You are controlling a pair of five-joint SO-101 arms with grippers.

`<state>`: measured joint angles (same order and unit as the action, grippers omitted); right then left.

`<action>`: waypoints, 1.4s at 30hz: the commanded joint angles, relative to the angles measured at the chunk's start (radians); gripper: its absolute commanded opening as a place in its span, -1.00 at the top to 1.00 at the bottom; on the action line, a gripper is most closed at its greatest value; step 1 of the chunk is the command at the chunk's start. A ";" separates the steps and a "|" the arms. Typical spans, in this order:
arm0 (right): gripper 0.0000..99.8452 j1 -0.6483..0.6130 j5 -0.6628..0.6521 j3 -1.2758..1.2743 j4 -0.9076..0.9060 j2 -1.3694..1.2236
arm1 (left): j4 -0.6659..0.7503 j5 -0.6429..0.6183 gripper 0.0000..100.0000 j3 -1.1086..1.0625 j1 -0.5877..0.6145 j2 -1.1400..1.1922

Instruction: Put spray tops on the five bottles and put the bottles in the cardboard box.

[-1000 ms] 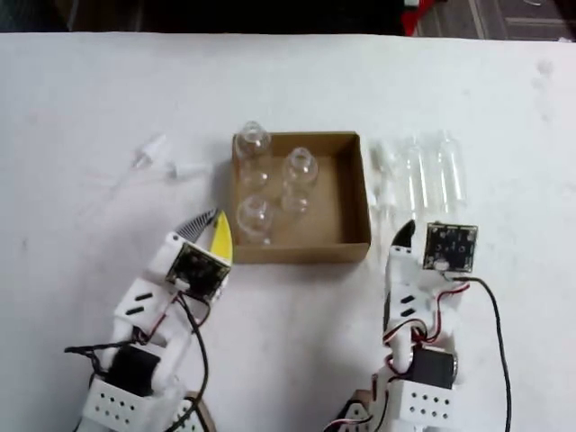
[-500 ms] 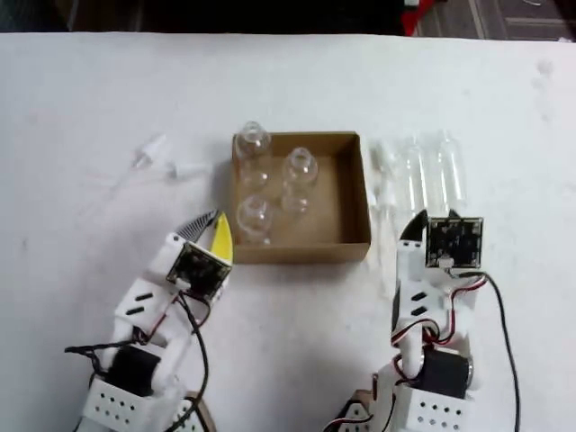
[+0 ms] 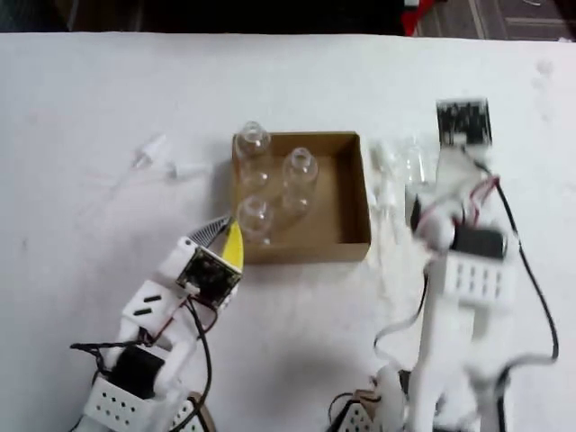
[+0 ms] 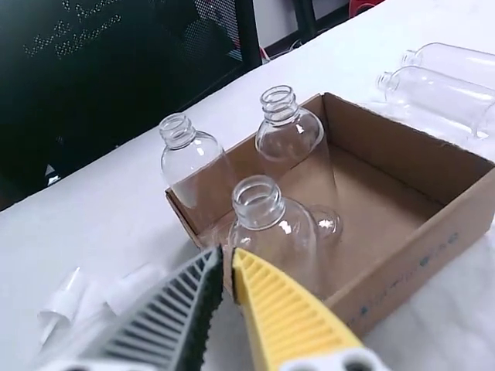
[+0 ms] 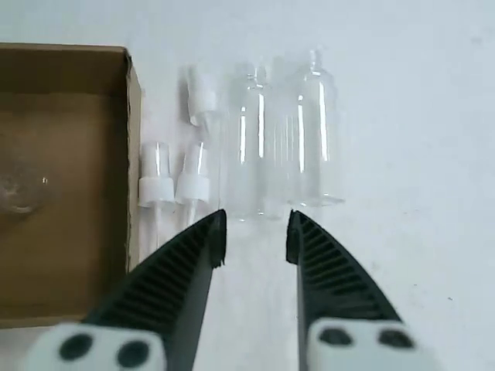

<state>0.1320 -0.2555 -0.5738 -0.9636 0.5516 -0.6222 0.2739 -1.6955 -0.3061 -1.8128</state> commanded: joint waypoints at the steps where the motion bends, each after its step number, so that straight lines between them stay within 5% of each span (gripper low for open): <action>1: 0.78 -0.051 -0.012 0.233 -0.048 -0.209 | -0.002 -0.009 0.95 0.003 -0.013 -0.008; 9: 0.98 -0.079 -0.009 0.638 -0.059 -0.648 | -0.002 -0.005 0.95 0.003 -0.013 -0.008; 22: 0.93 -0.018 -0.005 1.306 -0.275 -1.207 | -0.002 -0.003 0.95 0.003 -0.013 -0.008; 42: 0.93 0.015 -0.014 1.798 -0.602 -1.514 | -0.002 -0.003 0.95 0.003 -0.013 -0.008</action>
<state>0.1381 -0.2570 1.1492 -1.4929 -0.9766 -0.6222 0.2739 -1.6955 -0.3061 -1.8128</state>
